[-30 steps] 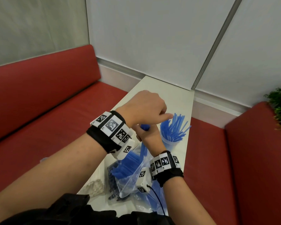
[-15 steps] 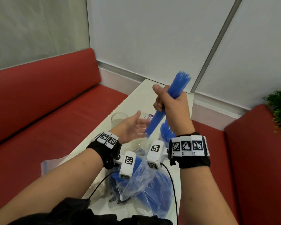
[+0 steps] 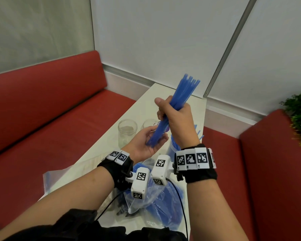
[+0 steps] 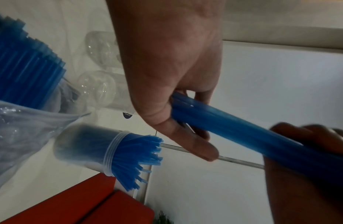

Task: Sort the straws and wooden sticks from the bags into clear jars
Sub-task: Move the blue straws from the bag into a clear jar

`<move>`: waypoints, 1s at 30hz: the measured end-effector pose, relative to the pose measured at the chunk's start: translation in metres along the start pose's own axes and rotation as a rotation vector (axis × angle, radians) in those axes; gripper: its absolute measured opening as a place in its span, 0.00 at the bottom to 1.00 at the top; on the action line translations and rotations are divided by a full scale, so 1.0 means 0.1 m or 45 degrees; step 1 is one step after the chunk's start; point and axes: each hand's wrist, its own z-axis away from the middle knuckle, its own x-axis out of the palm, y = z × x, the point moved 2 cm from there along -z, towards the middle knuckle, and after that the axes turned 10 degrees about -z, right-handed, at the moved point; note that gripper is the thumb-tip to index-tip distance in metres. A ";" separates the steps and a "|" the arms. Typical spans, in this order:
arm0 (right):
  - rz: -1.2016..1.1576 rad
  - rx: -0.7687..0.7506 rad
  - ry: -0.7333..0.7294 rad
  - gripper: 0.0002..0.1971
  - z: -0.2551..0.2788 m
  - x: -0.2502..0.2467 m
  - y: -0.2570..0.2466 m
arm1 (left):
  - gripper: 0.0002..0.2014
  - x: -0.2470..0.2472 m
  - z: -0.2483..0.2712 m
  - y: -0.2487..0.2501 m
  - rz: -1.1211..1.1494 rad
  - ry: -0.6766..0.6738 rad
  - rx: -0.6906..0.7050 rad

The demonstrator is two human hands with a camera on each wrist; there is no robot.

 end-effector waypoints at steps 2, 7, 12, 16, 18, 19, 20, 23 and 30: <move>0.040 -0.005 -0.009 0.15 0.03 0.02 0.03 | 0.12 0.00 -0.02 0.00 -0.027 -0.026 -0.024; -0.003 -0.052 -0.026 0.09 0.00 0.02 -0.03 | 0.10 -0.10 -0.02 -0.02 -0.142 0.142 -0.086; 0.221 0.055 0.009 0.17 0.00 0.01 0.04 | 0.12 -0.18 -0.02 -0.05 -0.341 0.275 -0.054; 0.540 0.274 -0.097 0.12 -0.11 -0.15 -0.08 | 0.12 -0.33 -0.01 0.00 -0.360 0.456 0.029; 0.637 0.380 -0.161 0.10 -0.13 -0.22 -0.13 | 0.10 -0.39 -0.01 0.02 -0.393 0.477 0.052; 0.634 0.417 -0.161 0.09 -0.12 -0.24 -0.13 | 0.10 -0.41 -0.01 0.01 -0.410 0.468 0.039; 0.604 0.437 -0.140 0.09 -0.12 -0.24 -0.12 | 0.12 -0.41 -0.01 -0.01 -0.425 0.452 0.016; 0.515 0.483 -0.046 0.10 -0.12 -0.25 -0.09 | 0.15 -0.41 -0.02 -0.06 -0.488 0.432 0.000; 0.407 0.519 -0.046 0.05 -0.23 -0.53 -0.22 | 0.16 -0.40 -0.14 0.10 -0.686 0.490 0.167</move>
